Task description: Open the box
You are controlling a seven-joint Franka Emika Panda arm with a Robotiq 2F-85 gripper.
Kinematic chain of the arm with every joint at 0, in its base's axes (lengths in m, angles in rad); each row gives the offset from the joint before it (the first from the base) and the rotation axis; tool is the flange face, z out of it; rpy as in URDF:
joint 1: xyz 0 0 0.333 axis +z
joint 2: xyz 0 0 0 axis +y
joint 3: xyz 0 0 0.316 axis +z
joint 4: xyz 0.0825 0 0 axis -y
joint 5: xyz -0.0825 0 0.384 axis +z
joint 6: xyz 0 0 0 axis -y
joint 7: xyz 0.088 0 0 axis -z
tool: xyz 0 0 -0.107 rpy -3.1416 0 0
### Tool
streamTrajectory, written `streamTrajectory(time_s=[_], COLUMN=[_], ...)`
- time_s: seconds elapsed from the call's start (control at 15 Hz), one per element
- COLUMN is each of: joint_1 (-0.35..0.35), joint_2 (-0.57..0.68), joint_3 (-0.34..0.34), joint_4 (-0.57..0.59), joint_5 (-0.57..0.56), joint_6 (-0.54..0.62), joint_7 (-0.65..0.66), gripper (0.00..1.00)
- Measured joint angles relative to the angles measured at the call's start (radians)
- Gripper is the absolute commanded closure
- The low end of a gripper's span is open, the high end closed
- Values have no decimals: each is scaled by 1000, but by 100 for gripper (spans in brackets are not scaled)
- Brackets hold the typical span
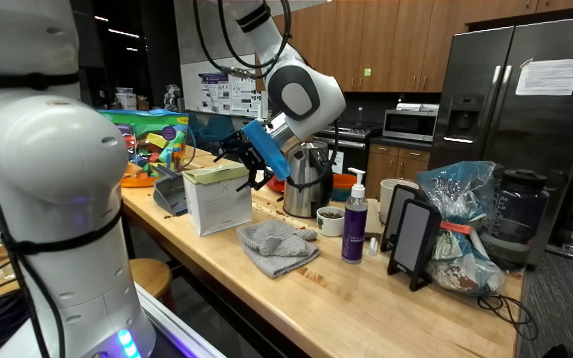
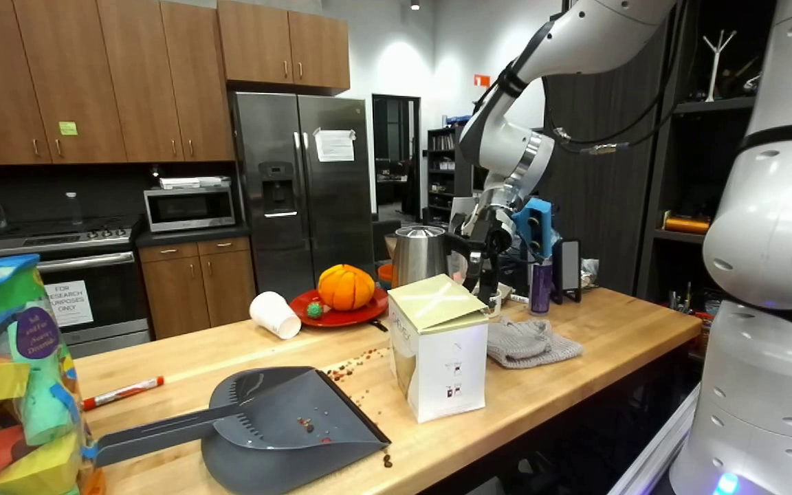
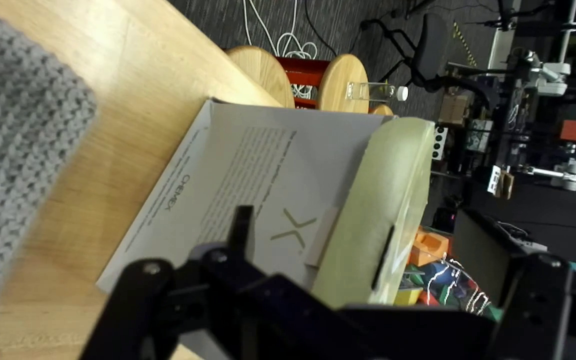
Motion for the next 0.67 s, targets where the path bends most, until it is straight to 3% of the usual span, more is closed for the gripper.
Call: streamTrajectory(time_s=[0.67], joint_1=[-13], joint_2=[0], joint_3=[0], joint_4=[-45], joint_5=[197], joint_6=[135], joint_7=[-96], gripper=[0])
